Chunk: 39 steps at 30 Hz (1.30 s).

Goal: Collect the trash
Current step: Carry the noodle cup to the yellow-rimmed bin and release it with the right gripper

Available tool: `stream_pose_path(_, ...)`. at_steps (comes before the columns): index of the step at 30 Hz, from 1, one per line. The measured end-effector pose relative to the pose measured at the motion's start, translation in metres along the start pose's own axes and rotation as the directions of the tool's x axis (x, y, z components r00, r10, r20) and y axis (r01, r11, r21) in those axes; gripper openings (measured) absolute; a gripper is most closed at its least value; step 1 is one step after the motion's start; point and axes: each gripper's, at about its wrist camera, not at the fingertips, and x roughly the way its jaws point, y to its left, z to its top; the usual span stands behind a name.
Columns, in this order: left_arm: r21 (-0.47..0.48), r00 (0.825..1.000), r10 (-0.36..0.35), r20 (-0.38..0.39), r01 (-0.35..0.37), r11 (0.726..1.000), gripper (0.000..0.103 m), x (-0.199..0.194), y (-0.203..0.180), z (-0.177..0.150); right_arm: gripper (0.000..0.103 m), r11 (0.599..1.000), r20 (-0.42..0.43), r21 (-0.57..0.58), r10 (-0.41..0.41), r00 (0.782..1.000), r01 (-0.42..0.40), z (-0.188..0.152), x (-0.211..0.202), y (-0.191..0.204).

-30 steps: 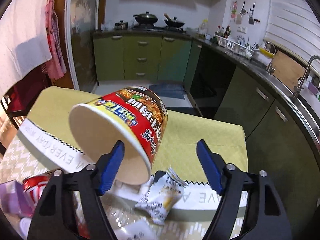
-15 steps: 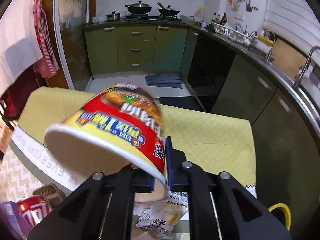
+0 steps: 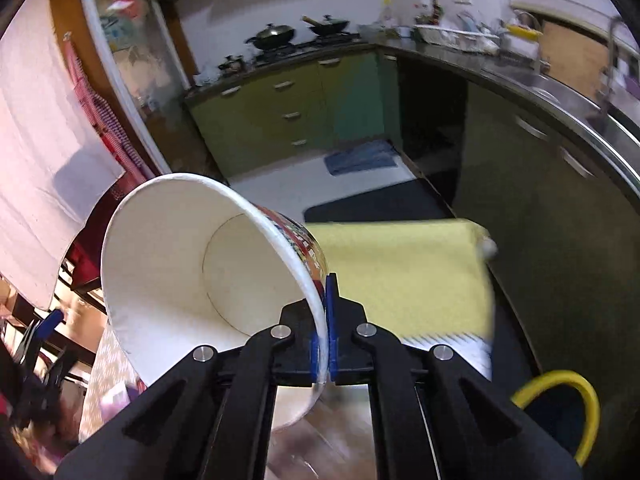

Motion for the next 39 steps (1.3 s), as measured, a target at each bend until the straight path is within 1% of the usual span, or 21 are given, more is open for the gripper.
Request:
stream_pose_path(3,0.009,1.000,-0.012,0.006,0.012,1.000,0.097,-0.002,-0.003,0.000,0.004,0.994,-0.043,0.075,-0.072,0.997,0.075,-0.013,-0.041,-0.055)
stream_pose_path(5,0.012,1.000,-0.019,0.007,0.019,1.000,0.097,-0.003,-0.006,0.000,0.004,0.972,-0.089,0.168,-0.149,0.985,0.162,-0.032,-0.072,-0.109)
stream_pose_path(6,0.012,1.000,-0.027,0.007,0.027,1.000,0.097,-0.003,-0.007,0.000,0.004,0.955,-0.123,0.212,-0.186,0.975,0.209,-0.043,-0.083,-0.136)
stream_pose_path(7,0.010,0.999,-0.035,0.006,0.035,0.999,0.097,-0.004,-0.008,0.000,0.004,0.939,-0.148,0.243,-0.211,0.966,0.242,-0.054,-0.089,-0.153)
stream_pose_path(8,0.010,0.999,-0.046,0.006,0.046,0.999,0.097,-0.004,-0.009,0.000,0.004,0.917,-0.188,0.279,-0.239,0.953,0.285,-0.066,-0.095,-0.178)
stream_pose_path(9,0.011,0.999,-0.052,0.006,0.052,0.999,0.097,-0.004,-0.010,0.000,0.004,0.901,-0.215,0.303,-0.253,0.943,0.311,-0.074,-0.096,-0.193)
stream_pose_path(10,0.014,0.998,-0.055,0.007,0.055,0.998,0.097,-0.004,-0.011,-0.001,0.004,0.878,-0.254,0.330,-0.270,0.929,0.346,-0.085,-0.095,-0.214)
stream_pose_path(11,0.018,0.998,-0.056,0.007,0.056,0.998,0.097,-0.004,-0.013,-0.001,0.004,0.858,-0.291,0.352,-0.280,0.915,0.375,-0.095,-0.090,-0.232)
stream_pose_path(14,0.033,0.998,-0.058,-0.001,0.058,0.998,0.097,-0.002,-0.017,-0.003,0.004,0.821,-0.370,0.390,-0.275,0.887,0.417,-0.114,-0.065,-0.269)
stream_pose_path(15,0.036,0.998,-0.063,-0.003,0.063,0.997,0.097,-0.002,-0.018,-0.003,0.004,0.813,-0.392,0.397,-0.269,0.880,0.426,-0.119,-0.055,-0.276)
stream_pose_path(17,0.038,0.997,-0.074,-0.004,0.074,0.997,0.097,-0.003,-0.019,-0.004,0.004,0.805,-0.444,0.389,-0.262,0.857,0.448,-0.123,-0.028,-0.288)
stream_pose_path(20,0.042,0.996,-0.088,-0.010,0.088,0.995,0.097,-0.002,-0.021,-0.004,0.004,0.799,-0.491,0.383,-0.249,0.835,0.463,-0.131,0.007,-0.295)
stream_pose_path(23,0.042,0.996,-0.090,-0.015,0.090,0.995,0.097,-0.002,-0.021,-0.005,0.005,0.799,-0.536,0.358,-0.248,0.807,0.482,-0.117,0.035,-0.302)
stream_pose_path(26,0.040,0.995,-0.094,-0.024,0.095,0.995,0.097,0.000,-0.021,-0.004,0.009,0.793,-0.560,0.348,-0.253,0.789,0.501,-0.105,0.048,-0.304)
stream_pose_path(28,0.044,0.995,-0.098,-0.036,0.100,0.994,0.097,0.003,-0.022,-0.005,0.013,0.787,-0.570,0.348,-0.254,0.781,0.510,-0.099,0.052,-0.309)
stream_pose_path(32,0.055,0.993,-0.100,-0.055,0.103,0.993,0.097,0.007,-0.026,-0.006,0.022,0.781,-0.566,0.356,-0.257,0.783,0.513,-0.081,0.048,-0.311)
stream_pose_path(34,0.062,0.992,-0.108,-0.066,0.112,0.992,0.097,0.008,-0.028,-0.007,0.022,0.782,-0.560,0.356,-0.260,0.787,0.512,-0.063,0.041,-0.307)
stream_pose_path(36,0.070,0.991,-0.112,-0.075,0.118,0.991,0.097,0.007,-0.030,-0.009,0.022,0.788,-0.545,0.355,-0.263,0.797,0.503,-0.059,0.035,-0.304)
stream_pose_path(37,0.075,0.990,-0.117,-0.080,0.123,0.990,0.097,0.006,-0.031,-0.009,0.022,0.795,-0.528,0.358,-0.259,0.809,0.489,-0.047,0.028,-0.299)
stream_pose_path(38,0.081,0.989,-0.124,-0.085,0.131,0.988,0.097,0.005,-0.033,-0.009,0.026,0.799,-0.519,0.360,-0.258,0.815,0.481,-0.046,0.025,-0.297)
stream_pose_path(39,0.091,0.987,-0.132,-0.093,0.141,0.986,0.097,0.003,-0.034,-0.011,0.029,0.804,-0.507,0.361,-0.256,0.823,0.472,-0.036,0.021,-0.291)
